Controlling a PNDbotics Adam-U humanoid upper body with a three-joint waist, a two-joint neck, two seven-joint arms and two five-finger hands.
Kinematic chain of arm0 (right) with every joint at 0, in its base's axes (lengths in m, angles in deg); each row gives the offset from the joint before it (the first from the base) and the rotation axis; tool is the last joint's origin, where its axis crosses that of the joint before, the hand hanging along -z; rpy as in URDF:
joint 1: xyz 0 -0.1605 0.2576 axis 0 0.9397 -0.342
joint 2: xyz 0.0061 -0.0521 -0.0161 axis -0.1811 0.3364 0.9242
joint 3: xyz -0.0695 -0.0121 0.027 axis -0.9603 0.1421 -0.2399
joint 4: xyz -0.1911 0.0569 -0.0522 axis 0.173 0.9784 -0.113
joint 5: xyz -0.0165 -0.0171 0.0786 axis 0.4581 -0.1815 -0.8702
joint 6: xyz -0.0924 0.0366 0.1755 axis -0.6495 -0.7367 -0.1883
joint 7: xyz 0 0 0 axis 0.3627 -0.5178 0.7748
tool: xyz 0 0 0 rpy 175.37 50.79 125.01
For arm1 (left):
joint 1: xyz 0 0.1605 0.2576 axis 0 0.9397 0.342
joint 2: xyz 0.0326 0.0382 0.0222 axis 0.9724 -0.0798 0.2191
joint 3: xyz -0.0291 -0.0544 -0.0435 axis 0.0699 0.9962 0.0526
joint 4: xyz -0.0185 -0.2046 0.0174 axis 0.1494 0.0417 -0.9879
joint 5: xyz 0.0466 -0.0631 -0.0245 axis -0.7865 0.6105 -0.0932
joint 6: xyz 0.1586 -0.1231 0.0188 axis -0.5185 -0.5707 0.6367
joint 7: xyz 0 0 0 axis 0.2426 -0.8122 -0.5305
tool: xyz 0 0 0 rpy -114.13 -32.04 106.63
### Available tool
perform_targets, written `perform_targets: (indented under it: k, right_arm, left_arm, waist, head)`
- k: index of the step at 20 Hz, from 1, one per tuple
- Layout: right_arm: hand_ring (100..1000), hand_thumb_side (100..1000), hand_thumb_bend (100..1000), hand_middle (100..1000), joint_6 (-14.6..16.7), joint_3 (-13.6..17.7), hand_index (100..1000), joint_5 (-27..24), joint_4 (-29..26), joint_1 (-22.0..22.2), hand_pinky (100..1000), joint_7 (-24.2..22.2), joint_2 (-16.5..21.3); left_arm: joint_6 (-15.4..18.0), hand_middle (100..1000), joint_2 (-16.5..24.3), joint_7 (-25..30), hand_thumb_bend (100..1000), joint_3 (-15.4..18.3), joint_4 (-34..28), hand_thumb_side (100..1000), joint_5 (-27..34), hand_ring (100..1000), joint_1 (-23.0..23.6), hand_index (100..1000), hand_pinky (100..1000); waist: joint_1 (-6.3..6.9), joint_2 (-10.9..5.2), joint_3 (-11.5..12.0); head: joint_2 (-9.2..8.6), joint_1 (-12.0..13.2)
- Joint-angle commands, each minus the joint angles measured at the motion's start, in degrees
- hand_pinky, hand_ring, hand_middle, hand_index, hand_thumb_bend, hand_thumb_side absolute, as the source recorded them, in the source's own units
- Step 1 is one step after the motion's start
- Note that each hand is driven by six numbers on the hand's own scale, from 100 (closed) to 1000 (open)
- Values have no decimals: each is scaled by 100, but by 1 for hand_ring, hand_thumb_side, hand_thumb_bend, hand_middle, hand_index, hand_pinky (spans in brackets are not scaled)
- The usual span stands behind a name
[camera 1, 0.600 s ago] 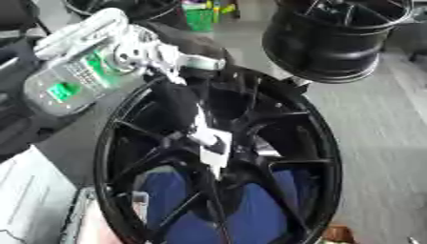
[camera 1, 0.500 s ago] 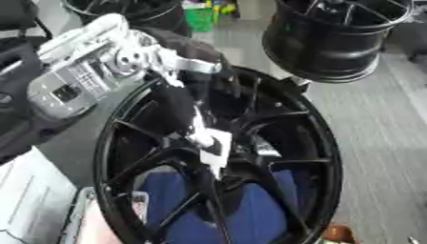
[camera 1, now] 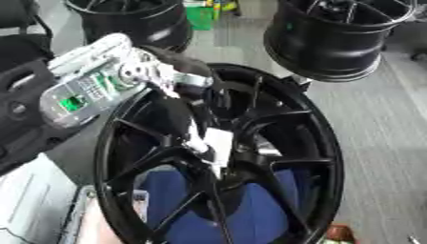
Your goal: Pull the pin out of the wheel hub.
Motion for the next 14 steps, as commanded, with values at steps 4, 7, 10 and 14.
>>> perform_targets:
  k: [4,7,10,14]
  right_arm:
    - [801,100,100,768,24,81,811,-11,-67,-6,869,85,68]
    - [800,100,100,766,36,83,809,-14,-67,7,869,112,36]
    - [800,100,100,766,32,94,807,-24,-67,20,869,144,20]
    - [799,100,100,765,59,108,806,-31,-67,30,869,183,7]
  left_arm:
    - [-264,768,130,207,646,57,-39,448,-281,822,-7,860,820]
    - [-249,769,78,207,651,40,150,447,-407,822,65,868,819]
    - [-178,771,36,207,647,20,289,440,-493,823,113,876,818]
    - [-136,770,-19,207,638,41,393,446,-543,821,160,877,816]
  waist:
    - [-4,-77,-18]
    - [-10,-65,-37]
    - [-16,-58,-47]
    - [-29,-52,-55]
  head:
    - [38,61]
    - [7,69]
    - [-13,76]
    - [-51,65]
